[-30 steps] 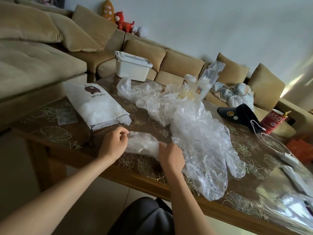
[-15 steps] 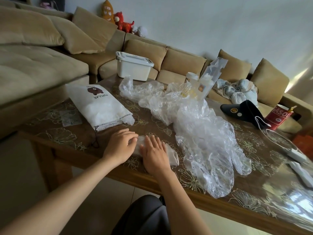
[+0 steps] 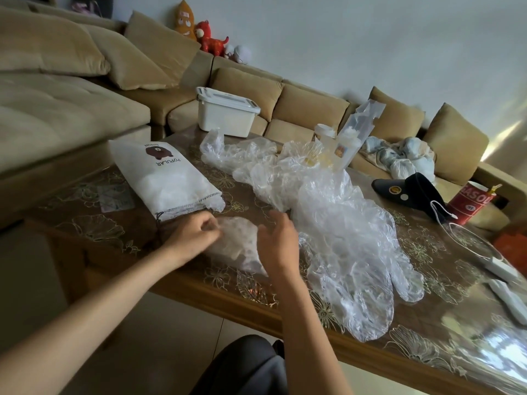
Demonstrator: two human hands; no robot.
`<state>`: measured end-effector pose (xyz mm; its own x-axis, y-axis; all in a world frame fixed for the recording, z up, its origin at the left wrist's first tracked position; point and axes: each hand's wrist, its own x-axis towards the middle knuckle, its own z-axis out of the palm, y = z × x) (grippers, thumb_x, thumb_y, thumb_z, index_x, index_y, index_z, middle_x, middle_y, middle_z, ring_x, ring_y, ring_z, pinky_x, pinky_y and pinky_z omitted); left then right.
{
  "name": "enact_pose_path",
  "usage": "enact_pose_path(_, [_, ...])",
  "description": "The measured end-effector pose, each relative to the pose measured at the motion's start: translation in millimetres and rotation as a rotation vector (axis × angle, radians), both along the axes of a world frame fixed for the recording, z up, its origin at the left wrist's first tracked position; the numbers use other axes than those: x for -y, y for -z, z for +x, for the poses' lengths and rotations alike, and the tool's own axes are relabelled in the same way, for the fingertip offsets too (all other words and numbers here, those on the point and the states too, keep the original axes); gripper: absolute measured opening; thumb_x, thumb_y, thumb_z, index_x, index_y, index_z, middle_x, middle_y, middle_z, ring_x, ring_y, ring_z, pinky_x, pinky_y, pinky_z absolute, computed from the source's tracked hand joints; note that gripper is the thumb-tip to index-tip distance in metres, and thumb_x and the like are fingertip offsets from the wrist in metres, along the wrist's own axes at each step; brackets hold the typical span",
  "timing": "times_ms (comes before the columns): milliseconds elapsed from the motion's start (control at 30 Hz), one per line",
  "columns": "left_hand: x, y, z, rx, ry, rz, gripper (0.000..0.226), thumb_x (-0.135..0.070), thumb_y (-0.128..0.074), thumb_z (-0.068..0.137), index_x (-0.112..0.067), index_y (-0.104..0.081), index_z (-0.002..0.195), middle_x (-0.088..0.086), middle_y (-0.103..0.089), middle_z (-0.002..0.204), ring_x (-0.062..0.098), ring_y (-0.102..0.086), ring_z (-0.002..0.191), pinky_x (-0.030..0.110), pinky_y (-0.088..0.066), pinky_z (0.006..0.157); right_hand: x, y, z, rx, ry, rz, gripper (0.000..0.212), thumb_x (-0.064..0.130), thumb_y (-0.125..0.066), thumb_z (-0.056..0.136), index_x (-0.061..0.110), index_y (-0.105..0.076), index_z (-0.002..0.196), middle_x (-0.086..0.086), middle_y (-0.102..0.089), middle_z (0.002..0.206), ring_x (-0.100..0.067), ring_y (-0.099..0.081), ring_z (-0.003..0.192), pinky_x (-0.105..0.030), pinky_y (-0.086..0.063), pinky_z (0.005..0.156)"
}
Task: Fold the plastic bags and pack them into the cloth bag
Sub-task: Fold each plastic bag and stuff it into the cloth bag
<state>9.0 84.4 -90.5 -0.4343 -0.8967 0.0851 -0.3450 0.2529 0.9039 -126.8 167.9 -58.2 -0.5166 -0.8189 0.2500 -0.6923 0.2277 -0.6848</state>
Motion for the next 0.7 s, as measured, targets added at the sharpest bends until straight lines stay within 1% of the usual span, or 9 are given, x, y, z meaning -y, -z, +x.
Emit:
enact_pose_path(100, [3, -46, 20, -0.158, 0.095, 0.126, 0.015, -0.001, -0.058, 0.088, -0.016, -0.057, 0.089, 0.001, -0.063, 0.087, 0.012, -0.057, 0.076, 0.021, -0.042, 0.061, -2, -29, 4, 0.309, -0.098, -0.199, 0.045, 0.018, -0.059, 0.09, 0.017, -0.045, 0.132, -0.002, -0.053, 0.131, -0.016, -0.054, 0.113, -0.038, -0.047, 0.096])
enact_pose_path(167, [5, -80, 37, -0.123, 0.23, 0.127, 0.021, 0.002, -0.06, 0.085, -0.019, -0.059, 0.092, 0.001, -0.066, 0.083, 0.008, -0.062, 0.07, 0.019, -0.046, 0.057, -8, -44, 9, 0.478, -0.25, -0.239, 0.053, 0.025, -0.066, 0.087, 0.02, -0.042, 0.134, -0.001, -0.053, 0.131, -0.016, -0.054, 0.116, -0.036, -0.05, 0.094])
enact_pose_path(267, [6, -118, 52, 0.207, 0.495, 0.097, 0.033, -0.013, -0.065, 0.068, -0.016, -0.064, 0.1, 0.002, -0.071, 0.084, 0.01, -0.066, 0.075, 0.02, -0.05, 0.063, -16, -54, 14, 0.6, -0.536, 0.059, 0.08, 0.037, -0.071, 0.073, 0.017, -0.033, 0.141, 0.0, -0.05, 0.129, -0.015, -0.053, 0.116, -0.021, -0.05, 0.086])
enact_pose_path(367, [1, -133, 51, 0.385, 0.621, 0.098, 0.04, -0.019, -0.065, 0.064, -0.015, -0.064, 0.105, -0.008, -0.071, 0.075, 0.0, -0.064, 0.065, 0.012, -0.046, 0.057, -15, -43, 16, 0.653, -0.684, 0.3, 0.061, 0.029, -0.078, 0.073, 0.005, -0.054, 0.123, -0.013, -0.064, 0.115, -0.027, -0.064, 0.102, -0.037, -0.054, 0.088])
enact_pose_path(433, [2, -126, 50, 0.288, 0.537, 0.099, 0.046, -0.033, -0.071, 0.063, -0.019, -0.065, 0.106, -0.006, -0.072, 0.087, 0.001, -0.065, 0.074, 0.013, -0.047, 0.06, -12, -36, 14, 0.697, -0.624, 0.25, 0.042, 0.024, -0.074, 0.079, -0.003, -0.061, 0.108, -0.02, -0.067, 0.104, -0.03, -0.066, 0.089, -0.044, -0.055, 0.085])
enact_pose_path(500, [0, -110, 52, 0.019, 0.405, 0.232, 0.069, -0.055, -0.079, 0.054, -0.023, -0.061, 0.112, -0.001, -0.068, 0.108, 0.008, -0.066, 0.09, 0.018, -0.05, 0.068, -11, -34, 11, 0.801, -0.544, 0.163, 0.03, 0.019, -0.071, 0.082, -0.003, -0.061, 0.101, -0.017, -0.066, 0.094, -0.025, -0.065, 0.079, -0.037, -0.057, 0.073])
enact_pose_path(567, [-5, -89, 51, -0.084, 0.288, 0.335, 0.088, -0.068, -0.081, 0.041, -0.024, -0.053, 0.112, -0.003, -0.062, 0.113, 0.013, -0.064, 0.099, 0.024, -0.052, 0.078, -11, -33, 8, 0.879, -0.528, 0.118, 0.038, 0.024, -0.07, 0.076, -0.001, -0.06, 0.103, -0.013, -0.067, 0.093, -0.023, -0.065, 0.078, -0.033, -0.056, 0.068])
enact_pose_path(633, [-16, -70, 44, -0.035, 0.211, 0.361, 0.07, -0.059, -0.077, 0.057, -0.02, -0.053, 0.11, 0.0, -0.062, 0.111, 0.017, -0.061, 0.104, 0.033, -0.049, 0.093, -12, -31, 7, 0.915, -0.515, 0.105, 0.045, 0.025, -0.069, 0.075, -0.003, -0.059, 0.109, -0.014, -0.066, 0.096, -0.023, -0.065, 0.081, -0.035, -0.056, 0.072])
enact_pose_path(700, [-24, -58, 35, -0.116, 0.119, 0.384, 0.036, -0.033, -0.069, 0.081, -0.009, -0.062, 0.107, 0.011, -0.067, 0.108, 0.019, -0.062, 0.095, 0.037, -0.047, 0.091, -13, -29, 7, 0.952, -0.487, 0.097, 0.037, 0.021, -0.063, 0.086, -0.003, -0.057, 0.113, -0.012, -0.066, 0.097, -0.022, -0.065, 0.08, -0.034, -0.056, 0.072])
